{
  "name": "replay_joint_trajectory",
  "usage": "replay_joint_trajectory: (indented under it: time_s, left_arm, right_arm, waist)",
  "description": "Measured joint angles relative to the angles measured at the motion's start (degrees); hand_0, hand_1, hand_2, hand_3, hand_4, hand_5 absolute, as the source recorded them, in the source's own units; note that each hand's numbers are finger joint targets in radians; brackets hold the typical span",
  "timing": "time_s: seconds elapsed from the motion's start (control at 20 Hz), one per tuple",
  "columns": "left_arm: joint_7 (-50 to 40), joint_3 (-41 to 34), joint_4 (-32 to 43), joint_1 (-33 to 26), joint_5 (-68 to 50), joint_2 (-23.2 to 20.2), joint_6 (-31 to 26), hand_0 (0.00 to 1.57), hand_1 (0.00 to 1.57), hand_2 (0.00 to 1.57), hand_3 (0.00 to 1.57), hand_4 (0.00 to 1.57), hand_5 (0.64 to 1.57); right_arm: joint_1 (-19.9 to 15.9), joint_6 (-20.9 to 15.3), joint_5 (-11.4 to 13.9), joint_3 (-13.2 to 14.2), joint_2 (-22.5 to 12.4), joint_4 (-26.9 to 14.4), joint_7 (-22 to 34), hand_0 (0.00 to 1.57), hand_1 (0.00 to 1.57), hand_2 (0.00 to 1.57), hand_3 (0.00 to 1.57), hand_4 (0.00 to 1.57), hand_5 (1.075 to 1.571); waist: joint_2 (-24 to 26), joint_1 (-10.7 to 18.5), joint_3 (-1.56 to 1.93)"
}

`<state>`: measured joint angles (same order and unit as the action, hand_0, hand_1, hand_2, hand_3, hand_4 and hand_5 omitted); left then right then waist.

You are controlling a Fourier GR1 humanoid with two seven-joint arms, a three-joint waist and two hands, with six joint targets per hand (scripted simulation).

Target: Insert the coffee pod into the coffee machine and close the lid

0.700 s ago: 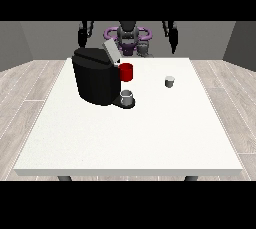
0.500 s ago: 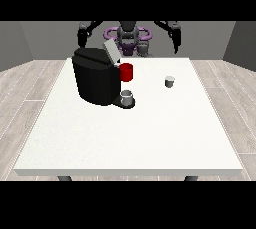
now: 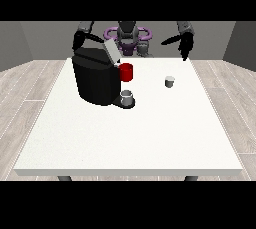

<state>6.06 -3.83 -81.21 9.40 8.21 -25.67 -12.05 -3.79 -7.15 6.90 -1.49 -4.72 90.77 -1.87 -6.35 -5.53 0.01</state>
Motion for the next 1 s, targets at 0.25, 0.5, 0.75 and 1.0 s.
replay_joint_trajectory:
  time_s: [0.25,0.5,0.75,1.0]
  left_arm:
    - [0.5,-0.5,7.3,5.5,4.0,-3.9,-1.3,0.0,0.0,0.0,0.0,0.0,1.571]
    - [3.3,-0.5,15.9,9.5,8.1,-5.9,-1.7,0.0,0.0,0.0,0.0,0.0,1.571]
    - [5.0,0.4,22.9,13.9,12.4,-5.9,-0.4,0.0,0.0,0.0,0.0,0.0,1.571]
    - [6.4,1.6,27.8,16.7,16.9,-4.3,2.6,0.76,0.76,0.88,0.62,0.0,1.571]
  right_arm:
    - [-2.8,-1.3,2.8,-2.3,1.0,1.5,1.5,0.0,0.0,0.0,0.0,0.0,1.571]
    - [-3.9,-1.4,2.9,-3.6,2.4,2.8,2.8,0.0,0.0,0.0,0.0,0.0,1.571]
    - [-5.7,-2.3,4.8,-4.0,2.9,1.6,3.7,0.0,0.0,0.0,0.0,0.0,1.571]
    - [-5.8,-2.2,3.5,-3.5,3.7,-1.5,3.4,0.0,0.0,0.0,0.0,0.0,1.571]
  waist:
    - [-3.4,-2.9,-0.03]
    - [-5.9,-4.9,-0.03]
    - [-8.4,-5.3,-0.04]
    - [-8.3,-4.5,-0.03]
